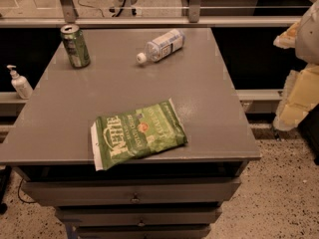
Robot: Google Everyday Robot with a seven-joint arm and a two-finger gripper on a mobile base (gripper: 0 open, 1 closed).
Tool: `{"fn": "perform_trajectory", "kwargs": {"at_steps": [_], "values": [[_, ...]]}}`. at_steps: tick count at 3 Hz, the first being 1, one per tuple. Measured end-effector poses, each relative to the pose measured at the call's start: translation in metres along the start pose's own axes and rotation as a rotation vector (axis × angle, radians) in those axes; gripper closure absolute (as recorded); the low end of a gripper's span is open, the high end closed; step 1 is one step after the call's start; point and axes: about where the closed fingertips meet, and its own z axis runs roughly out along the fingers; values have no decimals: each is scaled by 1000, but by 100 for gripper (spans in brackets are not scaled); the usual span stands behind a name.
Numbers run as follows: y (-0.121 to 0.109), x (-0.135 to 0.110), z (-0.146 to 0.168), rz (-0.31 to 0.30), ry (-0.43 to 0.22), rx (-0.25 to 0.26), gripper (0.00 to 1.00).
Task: Move green can near green jalapeno chip bag
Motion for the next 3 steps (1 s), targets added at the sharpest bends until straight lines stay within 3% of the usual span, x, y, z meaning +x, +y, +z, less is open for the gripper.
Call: {"fn": "perform_trajectory", "kwargs": {"at_steps": [2, 3], "values": [[-4, -6, -1, -5, -24, 7, 0], [-27, -37, 6, -8, -139, 20, 0]]}}
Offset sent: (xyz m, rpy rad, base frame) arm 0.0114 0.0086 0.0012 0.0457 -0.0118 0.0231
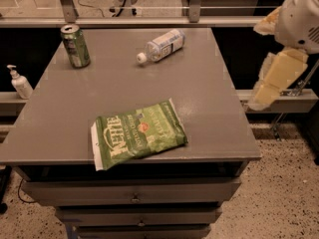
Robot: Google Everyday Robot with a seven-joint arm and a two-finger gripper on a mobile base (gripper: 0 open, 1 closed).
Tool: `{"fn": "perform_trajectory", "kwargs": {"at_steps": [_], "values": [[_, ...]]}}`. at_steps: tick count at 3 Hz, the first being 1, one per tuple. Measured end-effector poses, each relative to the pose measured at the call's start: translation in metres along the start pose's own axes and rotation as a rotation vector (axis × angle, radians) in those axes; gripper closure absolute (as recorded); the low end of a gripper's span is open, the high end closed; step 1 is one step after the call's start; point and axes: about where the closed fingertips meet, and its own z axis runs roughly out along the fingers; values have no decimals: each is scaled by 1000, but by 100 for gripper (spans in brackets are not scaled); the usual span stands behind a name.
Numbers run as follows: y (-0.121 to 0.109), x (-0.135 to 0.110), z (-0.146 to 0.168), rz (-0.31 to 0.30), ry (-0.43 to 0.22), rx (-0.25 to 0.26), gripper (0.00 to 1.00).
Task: Move green can near green jalapeno chip bag
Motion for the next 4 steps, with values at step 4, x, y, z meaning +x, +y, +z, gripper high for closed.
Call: {"fn": "perform_trajectory", "kwargs": {"at_steps": [4], "values": [[-75, -187, 65, 0, -495, 13, 0]]}}
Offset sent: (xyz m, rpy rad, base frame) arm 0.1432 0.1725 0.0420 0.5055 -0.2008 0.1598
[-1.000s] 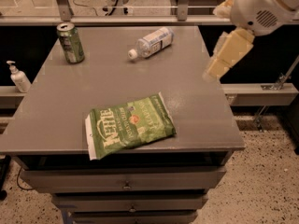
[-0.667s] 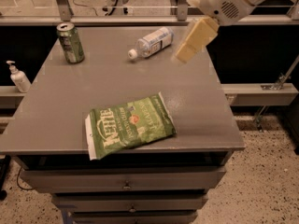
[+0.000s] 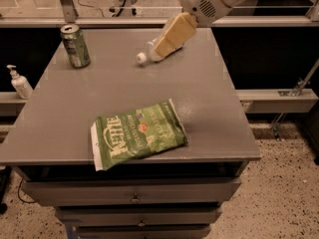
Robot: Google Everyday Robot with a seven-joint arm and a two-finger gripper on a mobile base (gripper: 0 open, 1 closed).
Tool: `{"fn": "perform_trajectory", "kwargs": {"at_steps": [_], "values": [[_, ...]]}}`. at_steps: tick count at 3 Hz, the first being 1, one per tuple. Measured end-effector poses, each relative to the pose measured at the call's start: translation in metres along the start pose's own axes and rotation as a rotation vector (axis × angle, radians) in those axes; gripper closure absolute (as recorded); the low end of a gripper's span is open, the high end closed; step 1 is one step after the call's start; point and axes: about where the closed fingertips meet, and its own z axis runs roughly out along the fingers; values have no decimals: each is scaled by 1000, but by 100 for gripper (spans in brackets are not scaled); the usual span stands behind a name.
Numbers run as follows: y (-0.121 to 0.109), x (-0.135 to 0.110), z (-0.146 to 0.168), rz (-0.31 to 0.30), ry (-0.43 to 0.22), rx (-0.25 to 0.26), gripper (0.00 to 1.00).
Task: Move green can near green jalapeno chip bag
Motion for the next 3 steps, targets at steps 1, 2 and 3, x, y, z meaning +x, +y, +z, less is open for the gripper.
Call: {"fn": "perform_trajectory", "kwargs": {"at_steps": [1, 2, 3], "values": [[-1, -2, 2, 8, -24, 3, 0], [6, 1, 47, 92, -105, -37, 0], [-13, -11, 95, 160, -215, -10, 0]]}}
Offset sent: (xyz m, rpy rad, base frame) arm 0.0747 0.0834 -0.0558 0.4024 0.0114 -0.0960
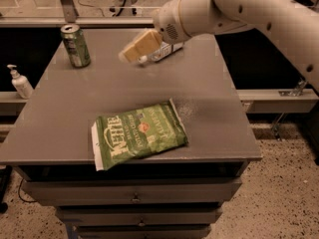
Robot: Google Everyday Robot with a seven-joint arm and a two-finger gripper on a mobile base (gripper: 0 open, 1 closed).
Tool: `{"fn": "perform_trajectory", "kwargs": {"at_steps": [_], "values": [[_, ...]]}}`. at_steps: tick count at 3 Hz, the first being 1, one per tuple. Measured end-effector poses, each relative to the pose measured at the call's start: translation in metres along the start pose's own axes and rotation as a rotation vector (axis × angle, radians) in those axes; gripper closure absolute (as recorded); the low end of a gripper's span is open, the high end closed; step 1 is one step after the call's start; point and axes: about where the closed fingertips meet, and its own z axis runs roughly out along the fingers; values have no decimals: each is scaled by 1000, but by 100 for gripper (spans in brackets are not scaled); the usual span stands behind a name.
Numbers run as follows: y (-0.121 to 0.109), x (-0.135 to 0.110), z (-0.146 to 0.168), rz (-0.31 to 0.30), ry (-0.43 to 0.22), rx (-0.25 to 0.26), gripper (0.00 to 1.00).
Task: Move green can near green jalapeno chip bag
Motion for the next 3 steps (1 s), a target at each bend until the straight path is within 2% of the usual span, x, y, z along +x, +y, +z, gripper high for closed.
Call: {"fn": "perform_trajectory", "kwargs": {"at_steps": [1, 2, 3], "values": [[-26, -15, 51, 49, -89, 9, 0], [-44, -25, 90, 88, -128, 1, 0], [-51, -34, 136, 108, -143, -29, 0]]}}
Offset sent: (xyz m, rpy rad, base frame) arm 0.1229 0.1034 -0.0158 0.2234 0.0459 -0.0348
